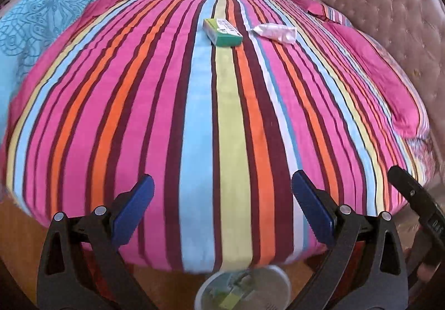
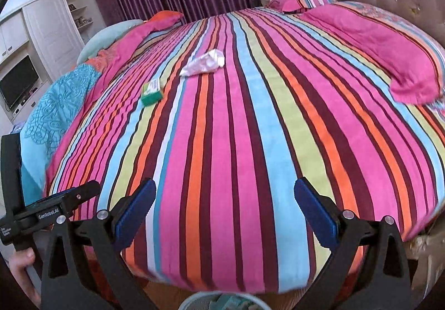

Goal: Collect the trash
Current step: 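Move both open tools back up toward the vitamin box and white bag on the bed, then grasp the green-white vitamin E box with the left tool while the right tool grasps the white bag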

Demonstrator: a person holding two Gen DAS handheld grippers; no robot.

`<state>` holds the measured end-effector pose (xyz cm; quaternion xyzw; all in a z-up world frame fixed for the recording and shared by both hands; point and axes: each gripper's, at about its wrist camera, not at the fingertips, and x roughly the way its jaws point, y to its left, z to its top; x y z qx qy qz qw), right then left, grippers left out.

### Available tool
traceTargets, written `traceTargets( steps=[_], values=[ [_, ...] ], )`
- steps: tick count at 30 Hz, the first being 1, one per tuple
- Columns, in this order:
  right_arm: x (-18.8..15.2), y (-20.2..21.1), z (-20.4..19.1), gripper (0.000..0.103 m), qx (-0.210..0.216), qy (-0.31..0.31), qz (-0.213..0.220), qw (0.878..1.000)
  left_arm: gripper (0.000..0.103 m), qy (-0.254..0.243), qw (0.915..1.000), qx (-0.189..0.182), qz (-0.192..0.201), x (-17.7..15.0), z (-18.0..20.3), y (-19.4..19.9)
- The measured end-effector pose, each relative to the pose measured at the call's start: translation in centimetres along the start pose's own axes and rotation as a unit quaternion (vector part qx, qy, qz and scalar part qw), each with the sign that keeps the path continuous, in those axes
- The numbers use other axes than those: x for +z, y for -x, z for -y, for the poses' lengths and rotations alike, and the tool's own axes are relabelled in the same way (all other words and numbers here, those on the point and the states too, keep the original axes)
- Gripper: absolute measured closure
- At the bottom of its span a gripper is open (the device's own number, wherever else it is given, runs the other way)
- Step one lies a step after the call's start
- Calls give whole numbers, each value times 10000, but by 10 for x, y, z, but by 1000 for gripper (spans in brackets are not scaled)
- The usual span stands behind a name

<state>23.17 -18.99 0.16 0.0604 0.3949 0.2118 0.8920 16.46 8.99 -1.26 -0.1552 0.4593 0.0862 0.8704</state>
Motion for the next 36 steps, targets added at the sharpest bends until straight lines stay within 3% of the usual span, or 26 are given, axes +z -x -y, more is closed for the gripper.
traceTargets(
  steps=[21, 26, 36],
  values=[
    [102, -100, -21, 8, 8, 917, 155, 9957, 7, 531, 9985, 142, -79, 150, 6, -108],
    [127, -127, -20, 8, -39, 932, 133, 9956, 7, 853, 9962, 203, 2, 174, 4, -131],
    [162, -181, -42, 8, 77, 1337, -62, 9910, 7, 793, 9960, 384, -151, 207, 6, -169]
  ],
)
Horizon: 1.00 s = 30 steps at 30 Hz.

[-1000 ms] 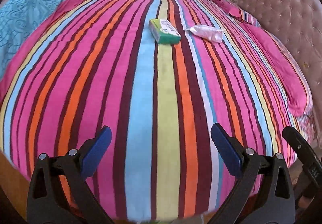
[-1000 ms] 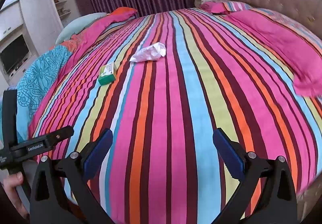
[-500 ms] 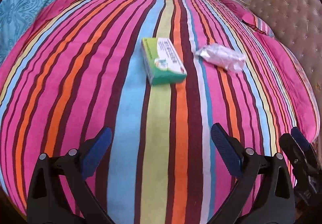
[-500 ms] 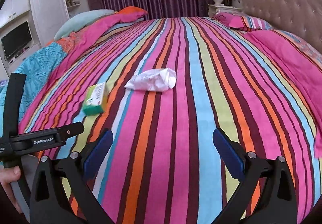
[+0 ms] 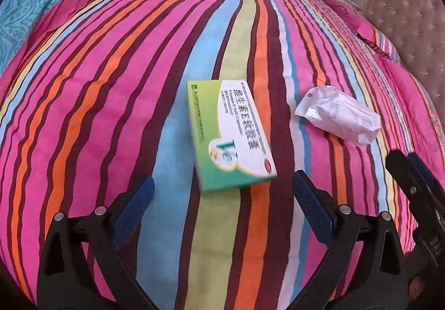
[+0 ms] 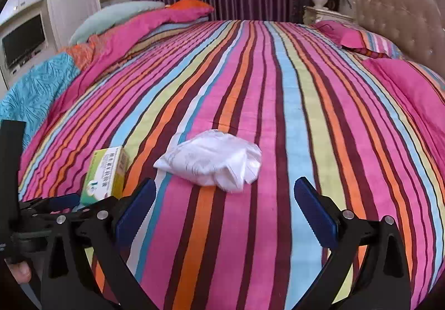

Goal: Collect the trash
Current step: 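Grasp the green-white vitamin E box with the left tool while the right tool grasps the white bag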

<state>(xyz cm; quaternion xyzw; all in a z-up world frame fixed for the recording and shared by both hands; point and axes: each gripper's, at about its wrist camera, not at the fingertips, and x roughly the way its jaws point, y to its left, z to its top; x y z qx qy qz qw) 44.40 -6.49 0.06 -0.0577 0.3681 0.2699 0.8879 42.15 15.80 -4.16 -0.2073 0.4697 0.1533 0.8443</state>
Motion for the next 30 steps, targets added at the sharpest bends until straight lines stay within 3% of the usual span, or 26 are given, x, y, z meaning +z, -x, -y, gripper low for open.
traceTargets(
  steps=[11, 22, 23, 24, 27, 30],
  values=[
    [17, -32, 3, 8, 35, 153, -153, 9998, 7, 80, 9998, 162, 0, 19, 8, -23],
    [22, -63, 3, 9, 76, -255, -670, 9974, 8, -397, 9973, 582, 182, 27, 16, -36],
    [22, -63, 3, 12, 48, -301, -679, 9972, 14, -514, 9960, 688, 264, 26, 16, -35],
    [22, -64, 2, 29, 134, -328, -712, 9968, 19, -548, 9956, 703, 286, 26, 16, -35],
    [19, -62, 0, 39, 352, -411, -835, 9950, 46, -741, 9935, 748, 429, 25, 12, -31],
    [17, -54, 4, 44, 418, -567, -850, 9939, 49, -683, 9953, 549, 409, 25, 5, -28]
  ],
)
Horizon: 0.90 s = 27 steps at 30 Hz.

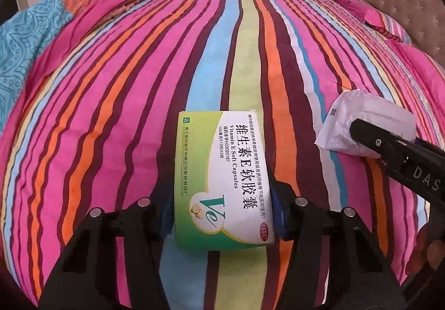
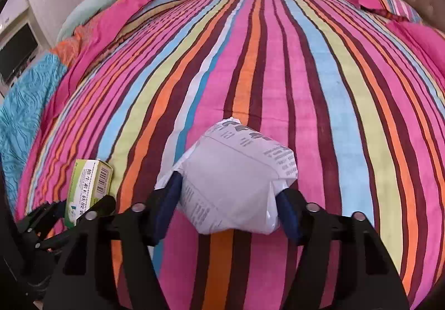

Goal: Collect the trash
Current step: 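Grasp the green-white vitamin E box with the left tool while the right tool grasps the white bag, then carry the vitamin box in the left tool while the right tool carries the white bag over the wastebasket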

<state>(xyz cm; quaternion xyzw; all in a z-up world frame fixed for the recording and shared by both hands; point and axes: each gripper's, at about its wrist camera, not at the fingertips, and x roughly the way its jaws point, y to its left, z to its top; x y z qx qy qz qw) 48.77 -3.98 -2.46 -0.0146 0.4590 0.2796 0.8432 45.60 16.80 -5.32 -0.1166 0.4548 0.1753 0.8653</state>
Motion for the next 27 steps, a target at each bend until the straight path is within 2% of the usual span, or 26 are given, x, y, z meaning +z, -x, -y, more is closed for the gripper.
traceTargets(
  steps=[3, 7, 12, 15, 19, 27],
  values=[
    [-8, 16, 0, 46, -47, -32, 94, 9999, 49, 106, 9997, -199, 13, -5, -8, 7],
    [-28, 45, 0, 46, -50, -73, 280, 9996, 49, 54, 9996, -278, 71, -16, -11, 23],
    [-58, 80, 15, 47, -36, -449, 380, 9983, 49, 31, 9991, -399, 137, -40, -17, 55],
    [-76, 99, 21, 47, -36, -616, 394, 9973, 49, 15, 9990, -424, 163, -47, -20, 67],
    [-102, 120, 23, 47, -112, -721, 457, 9963, 49, -24, 9988, -443, 186, -72, -28, 96],
    [-142, 154, 30, 47, -104, -905, 517, 9945, 49, -111, 9988, -438, 177, -110, -41, 129]
  ],
)
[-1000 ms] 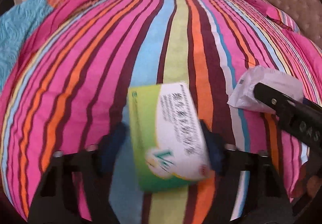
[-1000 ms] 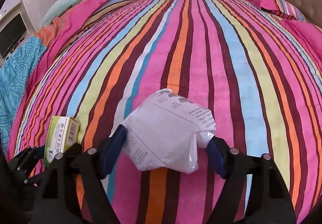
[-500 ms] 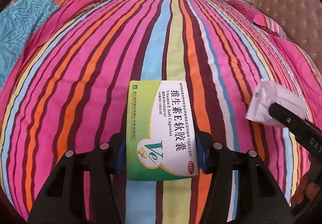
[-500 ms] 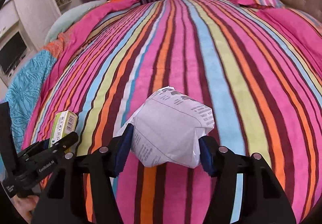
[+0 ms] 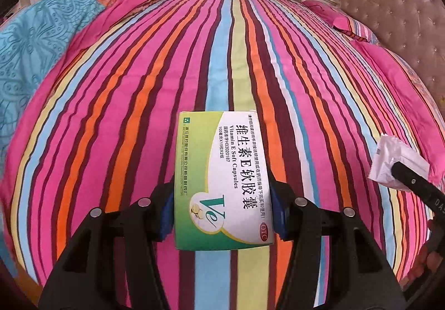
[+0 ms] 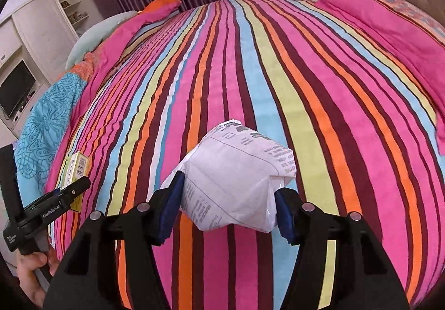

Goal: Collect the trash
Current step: 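Carry the vitamin box in the left tool while the right tool carries the white bag over the wastebasket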

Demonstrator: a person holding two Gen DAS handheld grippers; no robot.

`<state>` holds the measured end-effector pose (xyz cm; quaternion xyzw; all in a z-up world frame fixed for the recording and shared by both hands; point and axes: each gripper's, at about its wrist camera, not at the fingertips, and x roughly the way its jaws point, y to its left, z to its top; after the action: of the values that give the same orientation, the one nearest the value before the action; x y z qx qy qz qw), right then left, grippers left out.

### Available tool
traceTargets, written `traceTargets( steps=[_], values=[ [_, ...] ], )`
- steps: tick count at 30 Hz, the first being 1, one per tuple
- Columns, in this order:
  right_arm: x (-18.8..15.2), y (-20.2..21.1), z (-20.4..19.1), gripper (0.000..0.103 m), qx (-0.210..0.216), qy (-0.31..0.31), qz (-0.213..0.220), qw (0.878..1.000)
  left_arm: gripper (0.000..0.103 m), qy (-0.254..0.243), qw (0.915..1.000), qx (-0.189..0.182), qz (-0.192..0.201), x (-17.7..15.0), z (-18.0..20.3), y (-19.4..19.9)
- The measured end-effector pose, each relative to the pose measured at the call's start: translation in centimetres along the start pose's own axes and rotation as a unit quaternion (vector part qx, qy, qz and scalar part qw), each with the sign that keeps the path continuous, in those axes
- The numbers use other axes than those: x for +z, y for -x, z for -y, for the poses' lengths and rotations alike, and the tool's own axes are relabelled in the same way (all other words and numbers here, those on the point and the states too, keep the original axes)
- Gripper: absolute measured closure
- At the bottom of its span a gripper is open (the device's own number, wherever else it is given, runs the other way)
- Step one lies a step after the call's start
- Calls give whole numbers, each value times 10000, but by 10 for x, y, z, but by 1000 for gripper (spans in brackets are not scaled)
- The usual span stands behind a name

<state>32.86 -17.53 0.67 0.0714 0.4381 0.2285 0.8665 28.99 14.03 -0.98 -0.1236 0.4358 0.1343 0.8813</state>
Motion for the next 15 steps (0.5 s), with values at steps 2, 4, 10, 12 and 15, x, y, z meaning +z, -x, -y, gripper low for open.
traceTargets(
  steps=[2, 4, 10, 12, 15],
  values=[
    [-9, 9, 2, 47, 32, -21, 15, 10000, 49, -63, 10000, 19, -44, -15, -4, 10],
    [-19, 19, 2, 47, 51, -15, 19, 10000, 49, -70, 10000, 5, -68, -26, -7, 17],
    [-49, 43, -4, 47, 106, 10, -21, 9999, 49, -146, 9998, -30, -131, -66, -17, 45],
    [-59, 54, -7, 47, 124, 52, -15, 9999, 49, -194, 9997, -58, -140, -80, -18, 54],
    [-77, 70, -13, 47, 169, 139, -48, 9997, 49, -276, 9993, -180, -166, -109, -19, 74]
  ],
)
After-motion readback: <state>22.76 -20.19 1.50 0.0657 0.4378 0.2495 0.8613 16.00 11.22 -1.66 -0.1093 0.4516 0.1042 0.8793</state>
